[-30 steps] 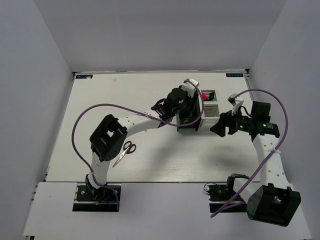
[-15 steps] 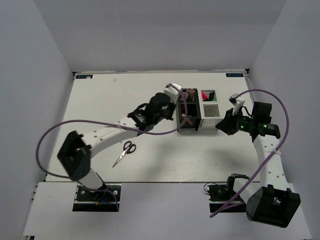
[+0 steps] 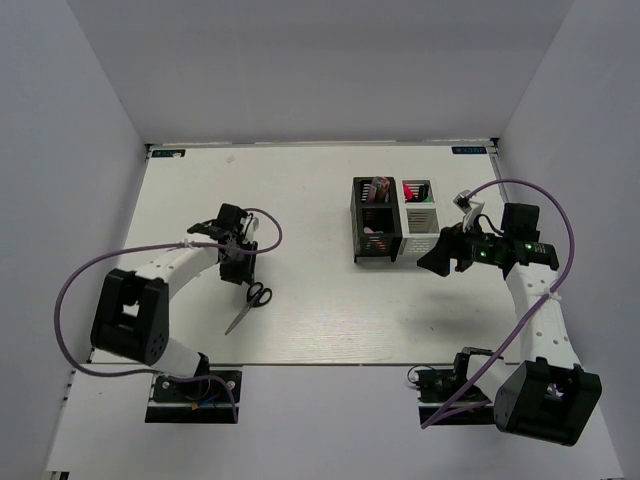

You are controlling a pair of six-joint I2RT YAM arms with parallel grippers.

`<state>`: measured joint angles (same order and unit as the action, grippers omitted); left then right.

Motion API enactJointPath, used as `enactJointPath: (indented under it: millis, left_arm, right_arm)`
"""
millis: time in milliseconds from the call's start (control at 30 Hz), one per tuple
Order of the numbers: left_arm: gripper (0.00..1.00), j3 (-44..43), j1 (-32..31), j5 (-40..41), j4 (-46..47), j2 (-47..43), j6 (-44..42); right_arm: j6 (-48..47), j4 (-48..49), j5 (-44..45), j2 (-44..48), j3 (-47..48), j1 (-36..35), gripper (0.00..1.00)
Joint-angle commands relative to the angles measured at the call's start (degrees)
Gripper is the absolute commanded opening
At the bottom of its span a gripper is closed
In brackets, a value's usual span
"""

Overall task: Sort the stationery into containers
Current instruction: Grab a piece of stationery with the left arm, then place the stationery into the container

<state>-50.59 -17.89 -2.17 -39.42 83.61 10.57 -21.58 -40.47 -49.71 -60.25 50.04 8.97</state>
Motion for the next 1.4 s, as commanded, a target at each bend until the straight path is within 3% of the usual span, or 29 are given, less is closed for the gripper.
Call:
enactJointPath:
  millis: [0, 300, 633, 733, 867, 933, 1000, 1033, 1067, 1100, 1233, 1367]
  left_arm:
    - [0.45, -1.87, 1.36, -7.84, 1.62, 2.33, -2.04]
    - [0.41, -1.71, 1.28, -7.33, 3.21, 7.70, -2.66]
    - [0.18, -1.36, -4.17, 9.01, 0.84, 11.22, -3.62]
    - [0.01, -1.18, -5.57, 10.61, 0.57, 11.92, -3.45]
    - [0.00, -2.23, -6.02, 8.16, 0.66, 8.50, -1.43]
    - [0.00, -3.28, -6.71, 2.89, 1.44, 3.70, 1.11]
    - [0.00, -7.32, -7.85, -2.26, 2.41, 1.30, 4.61]
    - [0.00, -9.68, -8.82, -5.53, 4.77, -0.54, 5.68]
    - [0.00, -12.32, -9.61, -8.43, 5.92, -1.78, 6.82]
    - [0.00, -14.69, -11.27, -10.03, 9.06, -2.66, 9.01]
    - [0.00, -22.17, -17.86, -14.51, 19.09, -1.27, 16.05]
    - [0.00, -31.47, -22.27, -16.72, 28.60, 6.02, 19.84]
  right_arm:
    - [-0.83, -0.31, -1.62, 1.27, 1.29, 0.17, 0.77]
    - [-1.53, -0.40, -1.09, 0.92, 1.20, 0.43, 0.77]
    - [-1.88, -0.66, -1.70, 1.71, 1.37, 0.78, 0.78]
    - [-1.80, -1.01, -1.97, 1.80, 1.38, 1.13, 0.78]
    - [-1.80, -1.10, -2.75, 2.33, 1.20, 1.40, 0.81]
    - [-1.45, -1.10, -2.84, 2.24, 1.20, 1.57, 0.90]
    - [-1.44, -0.84, -2.85, 2.07, 1.20, 1.40, 0.90]
    - [-1.70, -1.01, -2.93, 1.72, 1.37, 1.40, 0.83]
    - [-1.88, -1.19, -0.76, 1.10, 1.72, 1.49, 0.58]
    - [-0.14, -1.02, 1.53, 0.23, 1.90, 1.40, 0.01]
    - [4.88, 4.07, 24.16, -1.19, 1.38, 1.57, 0.00]
    - [9.36, 10.76, 38.60, 0.13, -0.21, 1.84, 0.00]
